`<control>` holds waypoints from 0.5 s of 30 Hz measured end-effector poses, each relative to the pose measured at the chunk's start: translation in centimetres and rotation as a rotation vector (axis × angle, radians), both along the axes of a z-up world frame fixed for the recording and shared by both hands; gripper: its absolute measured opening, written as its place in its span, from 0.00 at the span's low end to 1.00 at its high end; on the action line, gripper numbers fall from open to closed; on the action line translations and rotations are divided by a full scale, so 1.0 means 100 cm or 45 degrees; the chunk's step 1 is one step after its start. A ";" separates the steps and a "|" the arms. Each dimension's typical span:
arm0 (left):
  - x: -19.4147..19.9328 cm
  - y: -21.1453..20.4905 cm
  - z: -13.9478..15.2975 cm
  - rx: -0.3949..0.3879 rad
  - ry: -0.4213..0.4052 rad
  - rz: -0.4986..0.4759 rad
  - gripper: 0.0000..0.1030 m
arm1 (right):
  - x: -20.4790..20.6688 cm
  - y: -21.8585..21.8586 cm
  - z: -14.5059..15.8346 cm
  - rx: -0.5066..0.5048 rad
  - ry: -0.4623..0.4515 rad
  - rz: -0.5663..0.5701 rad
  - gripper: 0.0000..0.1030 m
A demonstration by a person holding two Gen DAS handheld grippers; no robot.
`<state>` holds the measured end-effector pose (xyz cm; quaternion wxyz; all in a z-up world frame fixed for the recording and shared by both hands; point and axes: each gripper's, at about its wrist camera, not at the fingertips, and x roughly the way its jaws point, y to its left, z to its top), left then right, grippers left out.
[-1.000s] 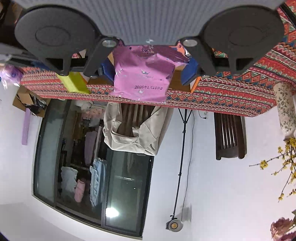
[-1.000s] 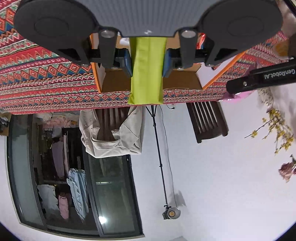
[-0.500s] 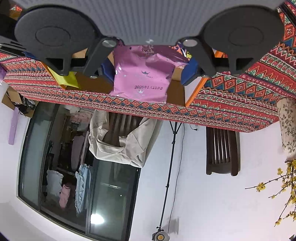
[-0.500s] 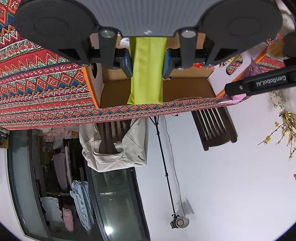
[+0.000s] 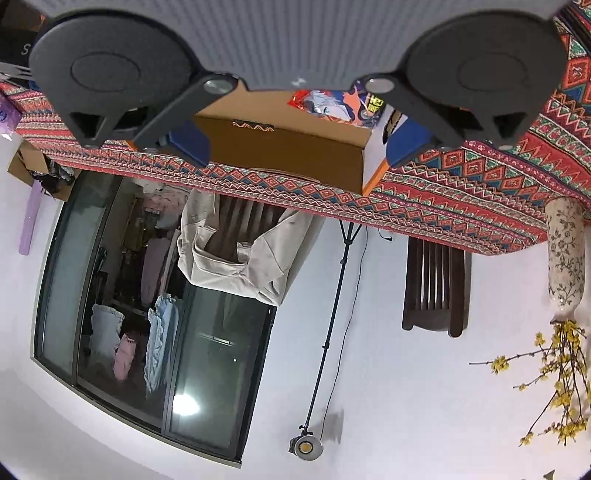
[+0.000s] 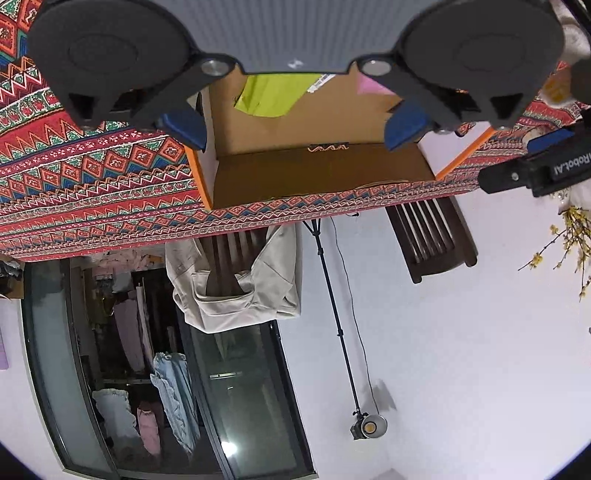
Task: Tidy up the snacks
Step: 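Open both tools to drop the packets into the box, then move both tools back over the snack pile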
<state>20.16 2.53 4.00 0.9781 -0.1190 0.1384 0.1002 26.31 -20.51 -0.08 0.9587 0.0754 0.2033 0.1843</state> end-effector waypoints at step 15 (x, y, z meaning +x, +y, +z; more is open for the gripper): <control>-0.072 -0.003 0.028 0.023 -0.044 -0.011 1.00 | -0.061 -0.015 0.020 -0.057 -0.043 -0.036 1.00</control>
